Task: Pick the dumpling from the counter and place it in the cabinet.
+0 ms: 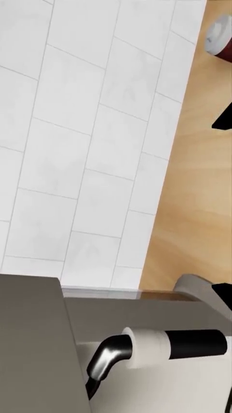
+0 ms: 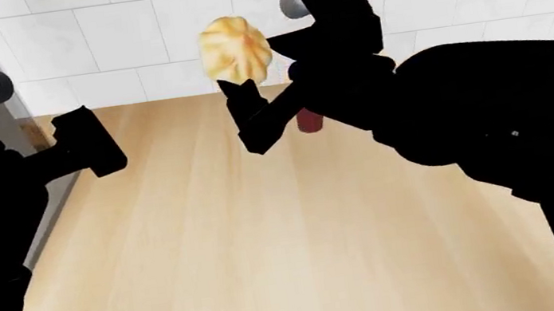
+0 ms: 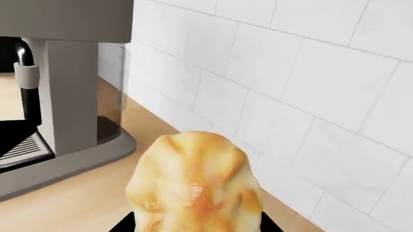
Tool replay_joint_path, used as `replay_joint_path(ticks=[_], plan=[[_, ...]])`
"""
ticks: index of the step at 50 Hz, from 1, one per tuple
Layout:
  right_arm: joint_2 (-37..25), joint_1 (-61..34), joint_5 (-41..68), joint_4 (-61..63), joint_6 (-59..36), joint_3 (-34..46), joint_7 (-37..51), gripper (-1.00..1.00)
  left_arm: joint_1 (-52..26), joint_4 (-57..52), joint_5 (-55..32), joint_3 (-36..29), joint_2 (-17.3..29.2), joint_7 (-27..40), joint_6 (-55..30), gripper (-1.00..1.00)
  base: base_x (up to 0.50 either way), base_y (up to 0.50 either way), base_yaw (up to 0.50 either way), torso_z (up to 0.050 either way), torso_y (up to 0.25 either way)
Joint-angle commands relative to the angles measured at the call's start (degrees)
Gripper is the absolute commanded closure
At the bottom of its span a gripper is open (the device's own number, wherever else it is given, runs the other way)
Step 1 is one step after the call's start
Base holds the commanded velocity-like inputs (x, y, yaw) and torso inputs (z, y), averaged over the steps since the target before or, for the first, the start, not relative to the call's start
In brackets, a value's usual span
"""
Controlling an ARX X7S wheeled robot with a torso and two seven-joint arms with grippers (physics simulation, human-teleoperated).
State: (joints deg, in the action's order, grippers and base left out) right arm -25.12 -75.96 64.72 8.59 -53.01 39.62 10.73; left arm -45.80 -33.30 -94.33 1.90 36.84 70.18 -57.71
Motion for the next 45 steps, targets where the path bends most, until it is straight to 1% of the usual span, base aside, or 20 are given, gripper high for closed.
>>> replay_joint_path(ticks=[1, 25, 41, 45], plan=[[-1.1, 0.0, 0.3, 3.3, 1.4, -1.6, -1.7, 1.00, 0.1, 0.0, -0.2, -0.2, 0.2, 0.0, 0.3, -1.00, 0.00, 0.00, 0.00, 0.000, 0.000], [-2.6, 0.5, 2.6, 7.8, 5.2, -5.1, -3.6, 1.00, 0.1, -0.1, -0.3, -0.6, 0.5, -0.1, 0.8, -1.00, 0.00, 0.00, 0.00, 0.000, 0.000], [-3.4, 1.0, 3.4, 10.0, 6.8, -6.0, -5.5, 1.00, 0.3, 0.0, -0.4, -0.8, 0.7, 0.0, 1.2, -1.00, 0.00, 0.00, 0.00, 0.000, 0.000], [-3.1, 0.5, 3.5, 8.9, 5.8, -5.7, -3.9, 1.00, 0.1, 0.3, 0.0, -1.1, 0.6, -0.3, 1.2, -1.00, 0.00, 0.00, 0.00, 0.000, 0.000]])
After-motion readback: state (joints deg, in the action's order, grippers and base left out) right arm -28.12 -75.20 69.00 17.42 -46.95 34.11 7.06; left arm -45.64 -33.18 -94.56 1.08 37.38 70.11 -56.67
